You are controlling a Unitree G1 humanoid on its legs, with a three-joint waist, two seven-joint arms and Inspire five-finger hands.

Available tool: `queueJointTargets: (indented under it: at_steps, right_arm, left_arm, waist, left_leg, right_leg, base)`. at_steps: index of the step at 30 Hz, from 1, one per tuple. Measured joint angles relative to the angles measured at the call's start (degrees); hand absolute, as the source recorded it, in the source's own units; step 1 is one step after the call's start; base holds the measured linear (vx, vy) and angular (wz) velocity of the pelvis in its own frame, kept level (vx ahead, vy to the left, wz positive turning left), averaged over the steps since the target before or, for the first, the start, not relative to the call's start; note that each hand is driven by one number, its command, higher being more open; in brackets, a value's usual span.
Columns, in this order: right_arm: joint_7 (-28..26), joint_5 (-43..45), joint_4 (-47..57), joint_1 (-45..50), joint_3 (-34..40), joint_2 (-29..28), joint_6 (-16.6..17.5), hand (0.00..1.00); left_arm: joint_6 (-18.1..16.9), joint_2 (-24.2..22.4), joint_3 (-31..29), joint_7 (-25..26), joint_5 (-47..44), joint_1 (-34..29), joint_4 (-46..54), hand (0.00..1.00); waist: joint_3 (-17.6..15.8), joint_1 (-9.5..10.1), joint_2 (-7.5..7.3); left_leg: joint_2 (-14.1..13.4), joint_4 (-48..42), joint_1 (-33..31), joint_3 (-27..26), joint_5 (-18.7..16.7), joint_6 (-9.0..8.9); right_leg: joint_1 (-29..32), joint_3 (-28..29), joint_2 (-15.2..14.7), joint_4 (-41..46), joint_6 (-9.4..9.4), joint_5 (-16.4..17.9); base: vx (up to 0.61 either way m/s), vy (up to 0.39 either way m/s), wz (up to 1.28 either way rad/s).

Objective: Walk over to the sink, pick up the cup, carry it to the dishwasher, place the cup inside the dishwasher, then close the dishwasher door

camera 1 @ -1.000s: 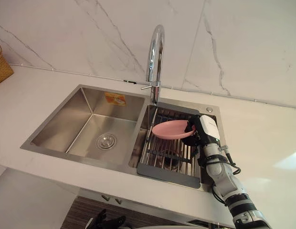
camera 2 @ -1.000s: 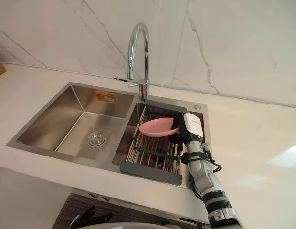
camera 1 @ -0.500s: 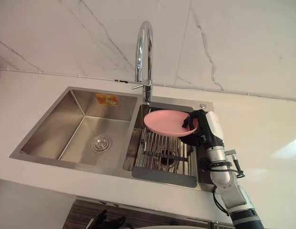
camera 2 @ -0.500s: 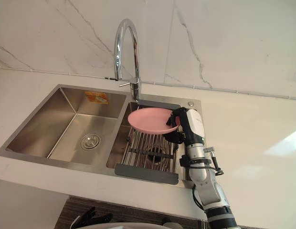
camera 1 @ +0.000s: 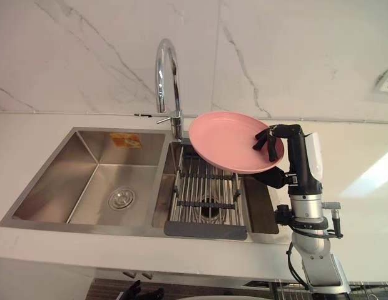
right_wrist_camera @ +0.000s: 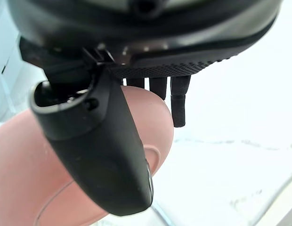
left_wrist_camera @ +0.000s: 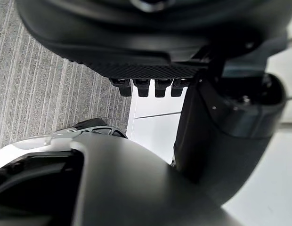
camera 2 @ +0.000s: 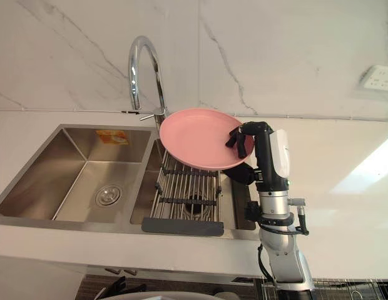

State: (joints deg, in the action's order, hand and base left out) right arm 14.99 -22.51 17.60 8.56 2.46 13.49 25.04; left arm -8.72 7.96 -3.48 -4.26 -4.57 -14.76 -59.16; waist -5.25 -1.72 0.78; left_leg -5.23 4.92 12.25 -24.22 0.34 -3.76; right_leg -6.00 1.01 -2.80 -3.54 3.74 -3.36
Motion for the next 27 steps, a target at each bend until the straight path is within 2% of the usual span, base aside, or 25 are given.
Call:
queueJointTargets:
  at_steps: [2,3,4,6,8,9,13,15,16,19,20,21,22,23,25,26,27]
  right_arm:
    - [0.21,0.44,1.49,0.8,0.04,-0.18,0.0,0.0]
    - [0.21,0.41,1.69,0.56,-0.19,-0.13,0.02,0.0]
    - [0.21,0.41,1.69,0.48,-0.29,-0.14,0.02,0.0]
    - [0.85,0.36,1.75,0.43,-0.48,0.03,0.31,0.0]
    - [2.41,0.36,1.7,0.49,-0.06,-0.39,0.22,0.0]
    - [3.07,0.34,1.72,0.55,-0.06,-0.89,0.2,0.0]
    - [3.68,0.18,2.51,0.76,0.03,-1.93,0.23,0.0]
    - [3.74,-0.02,2.9,1.24,0.13,-1.9,0.53,0.0]
    - [3.75,-0.2,2.9,1.49,0.71,-1.89,0.92,0.0]
    - [4.55,-0.17,2.68,2.27,2.41,-1.43,2.13,0.0]
    - [4.97,-0.19,2.63,1.93,2.36,-1.14,2.82,0.0]
    - [5.14,-0.2,2.64,1.42,2.31,-1.0,3.43,0.0]
    - [5.47,-0.19,2.71,1.05,2.32,-0.76,4.42,0.0]
    - [6.39,-1.19,2.65,0.8,3.05,0.08,4.93,0.0]
    - [7.04,-2.25,1.3,-0.08,4.44,0.45,4.29,0.0]
    - [7.21,-2.41,0.78,-0.71,4.56,0.46,3.53,0.0]
    - [7.26,-2.46,0.99,-0.82,5.23,0.71,2.82,0.0]
  left_arm:
    - [-0.43,0.02,-0.03,0.02,-0.01,-0.09,-0.05,1.0]
    - [-1.32,0.01,-0.19,0.13,-0.07,-0.17,0.17,1.0]
    - [-1.54,-0.02,-0.18,0.15,-0.07,-0.17,0.25,1.0]
    - [-1.39,-0.98,-0.56,0.48,-1.21,-0.64,-0.2,1.0]
    - [-1.03,-1.47,-1.2,0.4,-1.28,-0.75,-0.29,1.0]
    - [-0.76,-1.37,-1.7,-0.6,-2.31,-0.95,-0.12,1.0]
    - [0.45,-1.11,-2.71,-1.59,-3.41,-1.26,0.33,1.0]
    - [1.67,-1.37,-2.84,-0.4,-3.42,-1.26,0.34,1.0]
    - [2.41,-1.61,-3.32,0.49,-3.62,-1.2,0.2,1.0]
    - [2.91,-2.16,-5.28,2.06,-6.05,-2.31,-0.03,1.0]
    - [2.94,-1.08,-5.27,2.06,-6.48,-2.87,-0.62,1.0]
    - [2.95,-0.52,-5.25,1.85,-6.86,-2.97,-1.03,1.0]
    - [2.82,0.13,-5.26,1.78,-7.99,-3.87,-1.05,1.0]
    - [2.81,0.86,-5.24,1.64,-9.46,-5.02,-1.8,1.0]
    - [3.94,1.78,-5.08,1.66,-9.17,-5.99,-2.63,1.0]
    - [4.16,2.51,-4.96,1.82,-7.53,-6.69,-2.98,1.0]
    - [4.7,3.3,-4.96,2.06,-5.66,-7.11,-3.84,1.0]
  waist:
    - [-0.05,-0.45,-0.07]
    - [-0.02,0.05,0.06]
    - [-0.02,0.23,0.12]
    - [0.0,0.71,1.27]
    - [-0.37,0.19,1.96]
    - [-0.9,-0.03,1.14]
    - [-1.39,-0.51,0.09]
    - [-1.37,-0.6,0.15]
    - [-1.41,-0.65,0.14]
    - [-1.5,-0.7,0.13]
    - [-1.42,-0.16,0.6]
    - [-1.94,0.05,0.26]
    - [-2.49,-0.07,-0.91]
    - [-2.57,0.24,-2.4]
    - [-2.23,1.52,-1.64]
    - [-1.99,1.81,-0.6]
    - [-2.02,0.77,-1.13]
  left_leg:
    - [-0.47,-3.33,-1.01,-0.37,-1.64,-0.37]
    - [-1.29,-8.19,-2.51,2.58,-4.11,-0.25]
    - [-1.43,-9.12,-2.83,3.71,-4.59,-0.12]
    - [-2.35,-12.36,-3.93,8.29,-7.95,-0.44]
    - [-2.14,-12.39,-3.88,7.27,-9.17,-0.63]
    - [-1.78,-12.39,-3.83,5.92,-9.32,-0.47]
    - [-0.48,-12.46,-3.47,3.82,-10.23,-0.65]
    - [-0.68,-12.4,-3.09,1.22,-10.35,-0.74]
    - [-1.09,-12.28,-2.82,-0.99,-10.32,-0.72]
    - [-0.94,-10.17,-1.25,-3.26,-10.43,-0.41]
    - [-1.63,-9.39,-0.66,-5.11,-10.54,0.53]
    - [-1.76,-9.81,-0.08,-6.98,-10.57,0.7]
    - [-1.06,-11.0,0.51,-8.9,-11.62,-0.01]
    - [0.16,-12.41,0.97,-9.12,-13.32,-0.18]
    - [0.26,-10.57,1.53,-7.39,-14.58,0.78]
    - [-0.99,-9.22,1.59,-7.27,-14.82,1.32]
    - [-1.47,-9.15,1.27,-7.36,-14.8,1.08]
  right_leg:
    - [0.27,1.43,0.42,0.03,-0.2,-0.12]
    - [1.04,3.92,0.97,0.11,-0.48,-0.3]
    - [1.25,4.6,1.07,0.14,-0.53,-0.37]
    - [3.21,9.28,2.32,0.17,-0.46,-1.46]
    - [4.57,12.0,2.67,0.06,-0.01,-2.28]
    - [5.45,13.7,2.6,-0.07,0.2,-2.68]
    - [7.39,17.42,2.63,-0.46,0.45,-3.78]
    - [9.43,12.35,2.06,0.97,-2.18,-2.82]
    - [11.47,6.77,1.49,3.26,-5.78,-2.01]
    - [14.4,-4.69,0.34,7.03,-13.9,2.12]
    - [15.59,-8.92,-0.33,9.44,-13.95,3.06]
    - [17.52,-11.49,-1.44,13.84,-12.82,3.6]
    - [18.61,-14.97,-3.12,18.35,-12.1,4.28]
    - [17.74,-13.9,-2.95,15.97,-8.48,0.37]
    - [16.43,-14.24,0.09,11.27,-8.2,1.08]
    - [16.38,-15.56,0.96,10.82,-7.92,2.18]
    - [16.45,-15.51,0.49,14.68,-8.26,1.66]
  base:
    - [0.02,-0.051,-0.43]
    - [0.03,-0.045,-0.59]
    - [0.05,-0.075,-1.01]
    - [0.04,-0.039,-1.04]
    - [-0.04,0.054,-0.81]
    - [-0.1,0.085,-0.69]
    - [-0.11,0.046,-0.68]
    - [-0.1,0.02,-0.94]
    - [-0.06,-0.004,-0.96]
    - [-0.06,0.01,-1.22]
    - [-0.07,0.006,-1.45]
    - [-0.07,-0.026,-1.32]
    - [-0.06,-0.072,-1.18]
    - [-0.03,-0.058,-1.06]
    - [0.0,-0.02,-1.16]
    - [0.01,-0.051,-1.02]
    - [0.05,-0.077,-0.46]
